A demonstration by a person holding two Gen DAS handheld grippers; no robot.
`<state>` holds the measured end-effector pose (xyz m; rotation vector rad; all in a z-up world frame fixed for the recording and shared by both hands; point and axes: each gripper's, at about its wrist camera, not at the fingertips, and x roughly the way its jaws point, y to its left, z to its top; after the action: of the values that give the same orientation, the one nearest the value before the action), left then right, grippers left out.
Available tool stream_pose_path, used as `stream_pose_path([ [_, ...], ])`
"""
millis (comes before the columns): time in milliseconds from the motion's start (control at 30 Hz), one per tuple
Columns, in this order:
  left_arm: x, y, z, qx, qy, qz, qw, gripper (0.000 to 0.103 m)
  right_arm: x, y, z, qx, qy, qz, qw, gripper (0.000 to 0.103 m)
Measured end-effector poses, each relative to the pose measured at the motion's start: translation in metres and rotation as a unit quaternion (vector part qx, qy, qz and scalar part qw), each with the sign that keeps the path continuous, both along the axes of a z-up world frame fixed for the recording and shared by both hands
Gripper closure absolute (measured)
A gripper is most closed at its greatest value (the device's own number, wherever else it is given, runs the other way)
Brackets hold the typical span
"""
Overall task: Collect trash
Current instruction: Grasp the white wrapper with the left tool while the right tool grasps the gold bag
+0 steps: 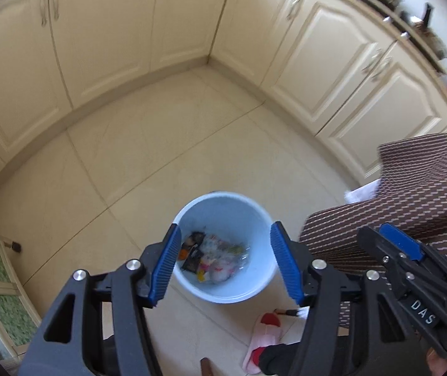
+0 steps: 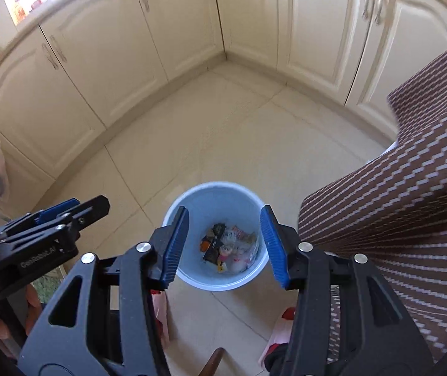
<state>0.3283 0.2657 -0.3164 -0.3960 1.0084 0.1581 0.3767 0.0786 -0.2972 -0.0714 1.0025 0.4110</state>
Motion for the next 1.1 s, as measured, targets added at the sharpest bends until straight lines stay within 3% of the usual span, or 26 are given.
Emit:
stream_pose_path([
  [300, -0.03, -0.091, 0.11, 0.011, -0.101, -0.073, 0.9921, 0.044, -0.058, -0.085, 0.122, 0.037, -0.113, -0.038, 0.992, 0.054],
  [567, -0.032, -0.222, 0.181, 0.004, -0.143, -0.193, 0.9706, 0.042, -0.111, -0.213, 0.196, 0.027, -0.2, -0.129, 0.971, 0.051],
  [800, -0.017, -0.348, 0.202, 0.004, -0.13, -0.291, 0.9478, 0.042, -0.13, -0.321, 0.205, 0.005, -0.214, -0.212, 0.954, 0.049],
  [967, 0.001, -0.413, 0.191, 0.01, -0.101, -0.324, 0.9405, 0.042, -0.141, -0.375, 0.195, -0.001, -0.202, -0.258, 0.945, 0.047],
  [1100, 0.016, -0.447, 0.181, 0.026, -0.08, -0.331, 0.9399, 0.042, -0.132, -0.407, 0.187, 0.007, -0.186, -0.278, 0.942, 0.046],
])
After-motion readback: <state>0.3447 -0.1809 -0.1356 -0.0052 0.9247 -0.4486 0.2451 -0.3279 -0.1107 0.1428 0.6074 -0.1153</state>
